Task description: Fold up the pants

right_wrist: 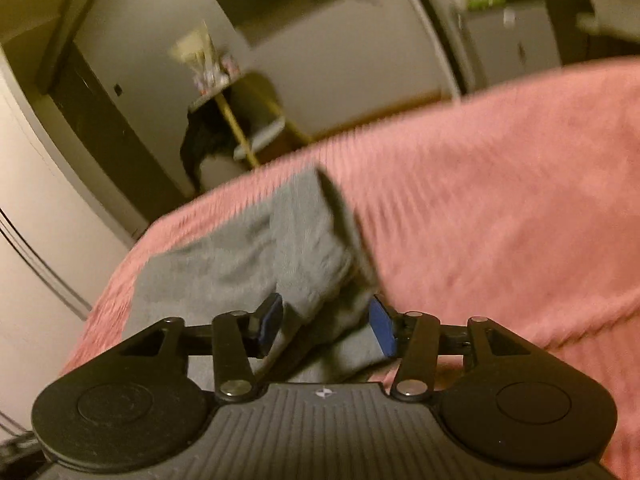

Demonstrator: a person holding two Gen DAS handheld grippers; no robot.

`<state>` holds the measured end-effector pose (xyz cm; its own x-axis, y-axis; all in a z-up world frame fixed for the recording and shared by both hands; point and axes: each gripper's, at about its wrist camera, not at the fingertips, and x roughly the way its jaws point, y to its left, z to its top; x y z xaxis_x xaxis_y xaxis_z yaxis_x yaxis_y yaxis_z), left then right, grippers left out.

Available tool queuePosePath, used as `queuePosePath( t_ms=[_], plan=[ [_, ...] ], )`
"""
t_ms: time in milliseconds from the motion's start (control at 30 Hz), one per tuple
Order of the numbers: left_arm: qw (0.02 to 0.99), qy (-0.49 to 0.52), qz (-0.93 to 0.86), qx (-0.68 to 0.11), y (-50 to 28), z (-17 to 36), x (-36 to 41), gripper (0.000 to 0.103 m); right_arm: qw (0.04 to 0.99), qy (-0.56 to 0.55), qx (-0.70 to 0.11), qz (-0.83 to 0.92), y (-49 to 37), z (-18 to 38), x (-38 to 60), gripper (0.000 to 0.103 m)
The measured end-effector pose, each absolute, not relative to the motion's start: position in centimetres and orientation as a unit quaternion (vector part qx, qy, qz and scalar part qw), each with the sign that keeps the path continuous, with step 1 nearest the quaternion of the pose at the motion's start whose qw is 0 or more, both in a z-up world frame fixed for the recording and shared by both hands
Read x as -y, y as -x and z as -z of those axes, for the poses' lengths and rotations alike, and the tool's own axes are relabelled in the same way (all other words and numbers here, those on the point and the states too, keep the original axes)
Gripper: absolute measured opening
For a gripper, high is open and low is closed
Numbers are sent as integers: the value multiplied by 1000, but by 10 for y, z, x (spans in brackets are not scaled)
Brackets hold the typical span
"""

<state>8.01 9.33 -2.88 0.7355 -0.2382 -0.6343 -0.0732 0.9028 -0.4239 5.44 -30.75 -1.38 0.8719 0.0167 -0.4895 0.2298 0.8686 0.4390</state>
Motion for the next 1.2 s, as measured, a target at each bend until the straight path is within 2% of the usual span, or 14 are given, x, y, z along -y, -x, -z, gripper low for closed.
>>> queuePosePath(
  t_ms=[33, 133, 167, 333, 500, 700, 833, 867, 1000, 1200],
  plan=[
    [915, 210, 40, -342, -77, 23, -92, 73, 942, -240, -231, 51, -53, 9, 305, 46],
    [938, 185, 25, -292, -75, 12, -84, 77, 956, -196, -217, 26, -62, 2, 287, 25],
    [939, 181, 22, -291, -79, 12, -83, 81, 959, -179, -216, 19, -65, 2, 281, 23],
    [923, 153, 28, -352, -112, 39, -68, 77, 963, -100, -249, 28, -82, 21, 259, 13],
    [899, 169, 27, -403, -123, 63, -73, 80, 959, -60, -273, 51, -91, 32, 259, 0],
    [896, 165, 20, -412, -129, 73, -72, 89, 957, -65, -279, 53, -99, 37, 265, 0],
    [904, 169, 8, -392, -116, 61, -71, 88, 955, -115, -270, 40, -81, 27, 273, 0],
    [906, 179, 7, -383, -110, 56, -74, 86, 954, -129, -268, 36, -75, 25, 276, 2],
    [914, 202, 10, -352, -100, 37, -81, 86, 955, -139, -260, 39, -64, 10, 276, 16],
    [926, 156, 36, -342, -139, 10, -68, 88, 958, -78, -274, 21, -100, -5, 252, 17]
  ],
)
